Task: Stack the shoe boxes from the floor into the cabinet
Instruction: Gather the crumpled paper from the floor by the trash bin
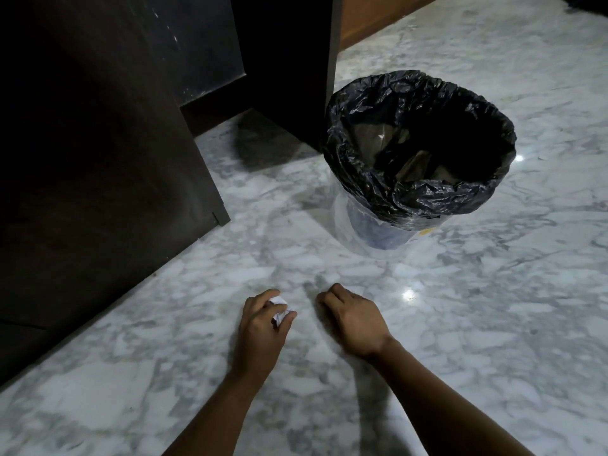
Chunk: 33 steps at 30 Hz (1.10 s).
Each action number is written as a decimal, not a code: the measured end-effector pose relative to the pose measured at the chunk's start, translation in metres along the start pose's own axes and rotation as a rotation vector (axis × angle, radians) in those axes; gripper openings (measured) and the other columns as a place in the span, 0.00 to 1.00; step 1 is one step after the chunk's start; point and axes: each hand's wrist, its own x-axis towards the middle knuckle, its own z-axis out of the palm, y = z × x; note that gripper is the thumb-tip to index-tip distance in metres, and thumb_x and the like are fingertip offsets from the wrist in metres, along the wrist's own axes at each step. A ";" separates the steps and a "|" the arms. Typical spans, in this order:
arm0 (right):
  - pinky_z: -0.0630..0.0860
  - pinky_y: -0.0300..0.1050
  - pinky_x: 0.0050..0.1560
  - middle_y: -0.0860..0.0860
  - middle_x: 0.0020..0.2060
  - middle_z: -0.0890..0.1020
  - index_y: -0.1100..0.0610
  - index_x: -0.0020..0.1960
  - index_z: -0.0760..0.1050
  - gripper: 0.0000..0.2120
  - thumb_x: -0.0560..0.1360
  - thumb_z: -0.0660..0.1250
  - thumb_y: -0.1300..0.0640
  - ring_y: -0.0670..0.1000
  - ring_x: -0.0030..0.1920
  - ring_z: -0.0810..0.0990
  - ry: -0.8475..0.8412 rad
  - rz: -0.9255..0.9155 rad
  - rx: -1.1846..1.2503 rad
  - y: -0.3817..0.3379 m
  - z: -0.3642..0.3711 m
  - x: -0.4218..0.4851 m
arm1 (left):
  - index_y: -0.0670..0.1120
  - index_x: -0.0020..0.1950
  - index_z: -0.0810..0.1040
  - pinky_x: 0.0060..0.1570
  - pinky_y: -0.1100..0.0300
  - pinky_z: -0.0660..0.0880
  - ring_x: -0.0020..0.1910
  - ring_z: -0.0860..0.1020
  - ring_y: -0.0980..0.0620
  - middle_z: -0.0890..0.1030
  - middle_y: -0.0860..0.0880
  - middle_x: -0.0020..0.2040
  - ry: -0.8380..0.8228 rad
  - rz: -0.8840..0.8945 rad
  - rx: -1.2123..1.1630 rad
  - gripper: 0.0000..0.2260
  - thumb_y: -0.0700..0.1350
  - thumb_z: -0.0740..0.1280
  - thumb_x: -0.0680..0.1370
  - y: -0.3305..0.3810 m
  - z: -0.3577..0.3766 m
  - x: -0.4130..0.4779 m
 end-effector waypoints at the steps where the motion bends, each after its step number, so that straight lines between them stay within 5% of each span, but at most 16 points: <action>1: 0.72 0.44 0.32 0.49 0.45 0.78 0.52 0.55 0.75 0.10 0.78 0.59 0.51 0.52 0.39 0.79 0.013 -0.004 0.013 0.000 0.000 0.001 | 0.42 0.45 0.86 0.51 0.59 0.77 0.53 0.75 0.52 0.83 0.49 0.54 -0.006 0.013 0.021 0.07 0.41 0.79 0.70 0.000 -0.001 -0.001; 5: 0.70 0.42 0.29 0.49 0.41 0.80 0.53 0.52 0.76 0.09 0.78 0.61 0.50 0.53 0.33 0.79 0.128 -0.010 0.029 -0.007 0.006 0.006 | 0.46 0.46 0.86 0.53 0.54 0.76 0.54 0.75 0.49 0.83 0.52 0.52 0.010 -0.004 0.108 0.11 0.53 0.73 0.72 -0.007 -0.011 0.004; 9: 0.68 0.40 0.26 0.48 0.37 0.80 0.53 0.50 0.78 0.08 0.77 0.62 0.51 0.51 0.31 0.78 0.178 0.031 0.039 -0.005 0.010 0.002 | 0.40 0.47 0.85 0.53 0.62 0.76 0.52 0.79 0.50 0.83 0.47 0.50 0.068 -0.007 0.024 0.10 0.39 0.80 0.68 -0.005 -0.004 0.000; 12: 0.71 0.42 0.25 0.47 0.37 0.80 0.52 0.49 0.78 0.06 0.77 0.64 0.52 0.51 0.31 0.79 0.223 0.089 0.105 -0.002 0.012 -0.006 | 0.40 0.44 0.85 0.52 0.69 0.75 0.48 0.80 0.52 0.81 0.50 0.48 0.145 -0.020 -0.081 0.08 0.38 0.79 0.66 0.003 0.004 -0.005; 18: 0.75 0.43 0.32 0.47 0.40 0.82 0.49 0.48 0.77 0.03 0.77 0.65 0.55 0.49 0.35 0.80 0.406 0.344 0.344 -0.013 0.009 -0.007 | 0.41 0.42 0.86 0.43 0.55 0.81 0.45 0.83 0.52 0.82 0.49 0.48 0.193 -0.117 -0.224 0.10 0.32 0.80 0.65 0.011 0.008 0.007; 21: 0.74 0.41 0.32 0.45 0.38 0.82 0.47 0.49 0.75 0.04 0.77 0.65 0.56 0.46 0.33 0.80 0.428 0.389 0.411 -0.026 -0.006 -0.014 | 0.44 0.41 0.86 0.44 0.59 0.80 0.44 0.82 0.58 0.82 0.54 0.47 0.182 -0.152 -0.257 0.10 0.33 0.80 0.65 0.029 0.000 0.015; 29: 0.74 0.40 0.36 0.43 0.37 0.82 0.53 0.47 0.80 0.04 0.77 0.66 0.56 0.42 0.37 0.78 0.602 0.361 0.410 -0.060 -0.124 0.014 | 0.46 0.41 0.85 0.42 0.71 0.77 0.43 0.81 0.60 0.83 0.51 0.47 0.267 -0.182 -0.437 0.10 0.33 0.79 0.66 0.134 -0.067 0.085; 33: 0.75 0.39 0.37 0.41 0.37 0.82 0.51 0.46 0.80 0.05 0.78 0.66 0.55 0.42 0.38 0.80 0.564 0.267 0.374 -0.071 -0.224 0.041 | 0.49 0.38 0.84 0.40 0.74 0.75 0.39 0.82 0.57 0.81 0.57 0.43 0.254 -0.117 -0.487 0.12 0.31 0.77 0.68 0.203 -0.108 0.131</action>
